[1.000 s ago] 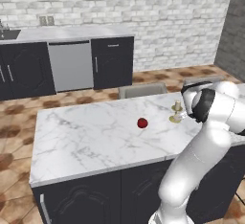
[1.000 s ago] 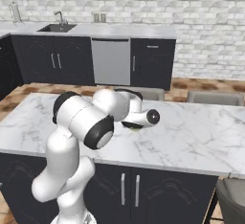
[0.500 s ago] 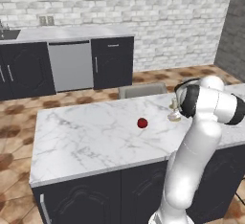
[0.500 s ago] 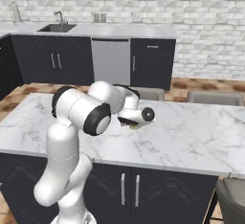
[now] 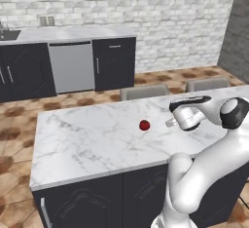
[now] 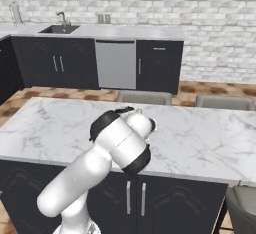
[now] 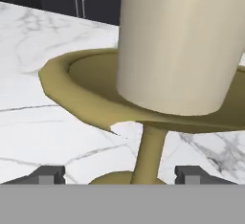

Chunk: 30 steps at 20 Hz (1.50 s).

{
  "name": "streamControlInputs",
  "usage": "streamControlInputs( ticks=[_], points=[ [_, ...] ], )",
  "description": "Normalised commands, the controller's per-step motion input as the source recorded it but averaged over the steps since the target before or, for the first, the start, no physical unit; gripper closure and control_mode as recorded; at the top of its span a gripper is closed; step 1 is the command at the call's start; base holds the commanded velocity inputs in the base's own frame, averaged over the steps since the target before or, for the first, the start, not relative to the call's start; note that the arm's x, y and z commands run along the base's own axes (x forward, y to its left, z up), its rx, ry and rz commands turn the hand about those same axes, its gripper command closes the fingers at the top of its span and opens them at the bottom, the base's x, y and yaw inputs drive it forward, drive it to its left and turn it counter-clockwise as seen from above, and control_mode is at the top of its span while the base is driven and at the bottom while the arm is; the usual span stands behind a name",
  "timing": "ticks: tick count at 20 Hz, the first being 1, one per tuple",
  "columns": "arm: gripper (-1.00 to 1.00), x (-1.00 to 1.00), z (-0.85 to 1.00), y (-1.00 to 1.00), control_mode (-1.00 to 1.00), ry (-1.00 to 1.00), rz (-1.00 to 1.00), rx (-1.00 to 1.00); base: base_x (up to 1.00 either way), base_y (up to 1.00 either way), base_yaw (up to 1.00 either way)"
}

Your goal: Pick the candle and candle from the dining table and place them in the open cabinet. Close the cabinet after placing the objects.

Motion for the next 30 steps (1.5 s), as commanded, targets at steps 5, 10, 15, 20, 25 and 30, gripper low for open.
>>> streamControlInputs(
  ticks=[5, 10, 15, 20, 25, 30],
  points=[
    [1.0, 0.06, -0.13, 0.14, -1.0, 0.0, 0.0, 0.0, 0.0, 0.0, 0.0],
    [1.0, 0.0, -0.01, 0.04, -1.0, 0.0, 0.0, 0.0, 0.0, 0.0, 0.0],
    [1.0, 0.0, 0.0, 0.0, -1.0, -0.03, 0.0, 0.01, 0.0, 0.0, 0.0],
    [1.0, 0.0, -0.05, 0.0, -1.0, 0.0, 0.0, 0.0, 0.0, 0.0, 0.0],
    [1.0, 0.0, -0.14, 0.01, -1.0, 0.0, 0.0, 0.0, 0.0, 0.0, 0.0],
    [1.0, -0.01, -0.05, 0.04, -1.0, -0.05, 0.02, 0.0, 0.0, 0.0, 0.0]
  ],
)
